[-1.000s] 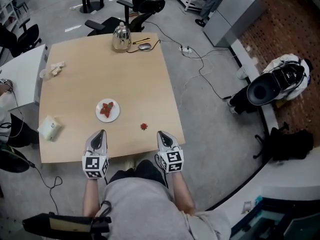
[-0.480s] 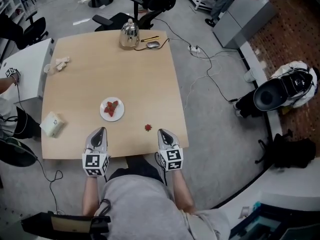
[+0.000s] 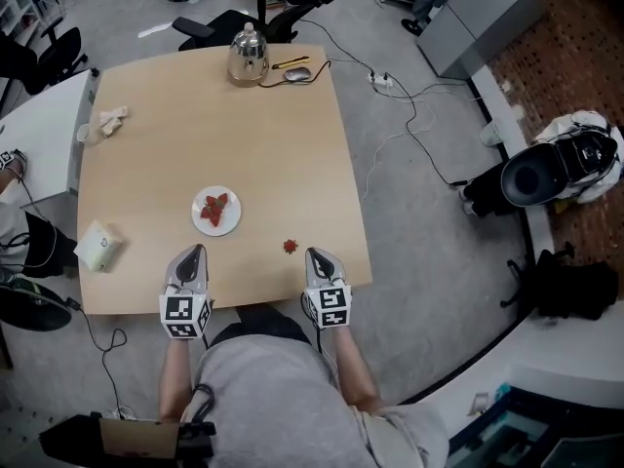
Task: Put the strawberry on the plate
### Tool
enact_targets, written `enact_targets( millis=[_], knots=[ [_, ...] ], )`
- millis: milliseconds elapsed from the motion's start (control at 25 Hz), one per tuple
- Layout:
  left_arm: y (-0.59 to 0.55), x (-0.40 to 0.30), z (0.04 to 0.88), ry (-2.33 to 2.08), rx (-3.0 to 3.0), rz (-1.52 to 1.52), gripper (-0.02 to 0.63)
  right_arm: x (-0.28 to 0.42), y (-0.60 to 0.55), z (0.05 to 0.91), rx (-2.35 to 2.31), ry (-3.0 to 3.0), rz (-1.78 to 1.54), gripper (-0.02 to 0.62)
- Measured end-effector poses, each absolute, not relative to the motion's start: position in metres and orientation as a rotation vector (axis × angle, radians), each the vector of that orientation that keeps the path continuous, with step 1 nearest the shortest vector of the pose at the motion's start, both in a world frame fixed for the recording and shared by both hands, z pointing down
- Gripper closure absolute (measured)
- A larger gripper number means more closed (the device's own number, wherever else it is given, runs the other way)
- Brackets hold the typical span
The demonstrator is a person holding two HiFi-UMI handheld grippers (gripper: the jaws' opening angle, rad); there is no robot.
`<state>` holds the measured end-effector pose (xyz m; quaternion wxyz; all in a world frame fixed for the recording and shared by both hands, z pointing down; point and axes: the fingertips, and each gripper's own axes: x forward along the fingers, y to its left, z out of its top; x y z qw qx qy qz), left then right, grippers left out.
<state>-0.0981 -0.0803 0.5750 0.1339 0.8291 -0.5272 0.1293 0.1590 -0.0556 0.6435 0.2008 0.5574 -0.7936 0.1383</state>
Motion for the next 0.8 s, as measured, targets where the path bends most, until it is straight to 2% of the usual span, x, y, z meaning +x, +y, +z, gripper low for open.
enact_targets(
  millis=[680,800],
  knots=[
    [-0.094,-0.095,0.627,-1.413,2.334,0.529,0.586,0.150,-0.071,0.713,1.447,-2.137,0.554,0.587],
    [-0.097,-0.097,0.629,-1.413,2.325,0.529,0.586,0.149,-0.075,0.722,1.413,-2.122,0.586,0.565]
  ],
)
